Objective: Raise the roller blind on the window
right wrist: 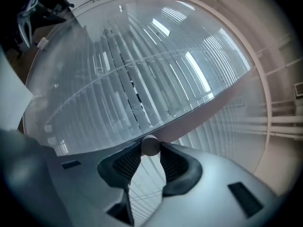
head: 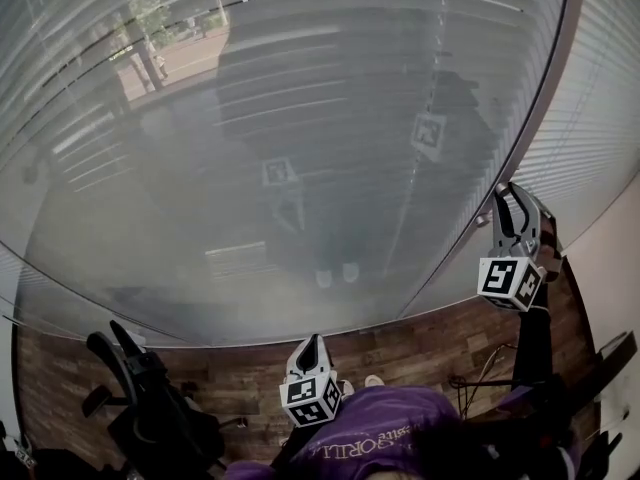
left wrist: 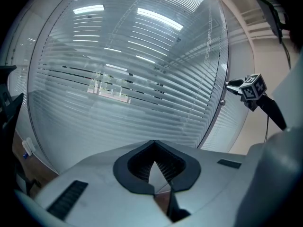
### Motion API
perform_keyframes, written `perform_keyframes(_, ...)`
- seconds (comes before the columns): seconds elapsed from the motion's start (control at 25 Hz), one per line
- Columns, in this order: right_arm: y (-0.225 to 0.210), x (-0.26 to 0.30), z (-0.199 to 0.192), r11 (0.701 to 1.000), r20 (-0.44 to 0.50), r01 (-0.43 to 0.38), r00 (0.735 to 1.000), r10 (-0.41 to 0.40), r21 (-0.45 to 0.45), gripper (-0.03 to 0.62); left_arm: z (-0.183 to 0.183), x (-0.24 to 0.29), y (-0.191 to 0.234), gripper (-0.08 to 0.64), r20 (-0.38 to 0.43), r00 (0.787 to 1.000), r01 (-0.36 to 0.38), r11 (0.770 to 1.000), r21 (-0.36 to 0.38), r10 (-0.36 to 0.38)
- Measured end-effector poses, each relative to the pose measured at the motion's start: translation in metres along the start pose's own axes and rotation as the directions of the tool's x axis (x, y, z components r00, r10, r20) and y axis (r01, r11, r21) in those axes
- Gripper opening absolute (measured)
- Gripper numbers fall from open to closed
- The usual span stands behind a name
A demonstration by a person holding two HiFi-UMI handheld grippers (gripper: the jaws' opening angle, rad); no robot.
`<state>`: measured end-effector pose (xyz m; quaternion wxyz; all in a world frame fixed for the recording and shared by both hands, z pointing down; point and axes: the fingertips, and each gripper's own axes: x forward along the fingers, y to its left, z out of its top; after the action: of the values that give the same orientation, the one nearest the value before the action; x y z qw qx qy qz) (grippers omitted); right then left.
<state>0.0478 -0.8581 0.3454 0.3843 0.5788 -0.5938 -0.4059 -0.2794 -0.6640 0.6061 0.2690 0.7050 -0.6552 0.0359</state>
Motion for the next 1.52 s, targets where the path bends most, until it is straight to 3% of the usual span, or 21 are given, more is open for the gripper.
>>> perform_keyframes(0.12,0.001,0.001,-0.001,0.999,0.008,0.018,1.000,-0.018,0.047,0.124,0.000,0.000,0.000,0.000,-0.001,1.000,0.002,1.000,-0.001,-0.002)
perform_keyframes(0.28,0.000,0.001,-0.001,0.968,0.049,-0.005,0.999,-0.008,0.251,0.124,0.000,0.000,-0.001,0.000,0.003,1.000,0.001,1.000,-0.004,-0.001)
perform_keyframes(0.36,-0.002,0.000,0.005,0.917,0.088,-0.046,0.996,0.012,0.395,0.124,-0.001,-0.001,0.000,0.000,0.004,1.000,-0.004,1.000,-0.010,0.004)
perform_keyframes(0.52,-0.010,-0.002,0.008,0.757,0.118,-0.109,0.992,0.042,0.644,0.124,-0.003,0.000,-0.001,0.000,0.002,1.000,-0.008,1.000,-0.016,0.008)
perform_keyframes(0.6,-0.008,-0.001,0.003,0.709,0.140,-0.130,0.989,0.044,0.694,0.124,-0.003,0.000,-0.002,0.000,0.002,1.000,-0.006,1.000,-0.014,0.006)
perform_keyframes(0.68,-0.009,-0.002,0.005,0.686,0.154,-0.147,0.987,0.051,0.712,0.124,-0.003,0.001,-0.002,0.000,0.002,1.000,-0.002,1.000,-0.010,0.002)
perform_keyframes(0.76,-0.012,-0.005,0.012,0.712,0.145,-0.144,0.988,0.060,0.688,0.124,-0.002,0.001,-0.003,0.000,0.000,1.000,0.001,1.000,-0.006,-0.001)
perform_keyframes(0.92,-0.008,-0.003,0.009,0.889,0.097,-0.084,0.994,0.045,0.450,0.124,-0.002,0.002,-0.003,0.000,0.000,1.000,0.001,1.000,-0.007,-0.001)
perform_keyframes(1.04,-0.003,-0.001,0.004,0.973,0.064,-0.047,0.997,0.034,0.227,0.124,-0.003,0.002,-0.004,0.000,-0.001,1.000,0.002,1.000,-0.007,-0.002)
perform_keyframes(1.12,0.000,-0.001,0.002,0.996,0.038,-0.015,0.999,0.012,0.087,0.124,-0.004,0.002,-0.006,0.000,-0.001,1.000,0.003,1.000,-0.006,-0.003)
perform_keyframes(1.2,0.001,-0.002,0.002,1.000,0.024,0.009,1.000,-0.009,-0.029,0.124,-0.004,0.002,-0.006,0.000,0.000,1.000,0.007,1.000,-0.004,-0.007)
perform_keyframes(1.28,0.003,-0.002,0.002,0.996,0.024,0.022,1.000,-0.020,-0.089,0.124,-0.005,0.003,-0.006,0.000,0.001,1.000,0.010,1.000,-0.004,-0.010)
perform_keyframes(1.36,0.003,-0.002,0.002,0.997,0.028,0.022,0.999,-0.020,-0.071,0.124,-0.005,0.003,-0.006,0.000,0.001,1.000,0.011,1.000,-0.003,-0.011)
perform_keyframes(1.52,0.003,0.001,-0.002,0.997,0.035,0.026,0.999,-0.029,0.075,0.124,-0.004,0.003,-0.008,0.000,0.005,1.000,0.012,1.000,-0.002,-0.012)
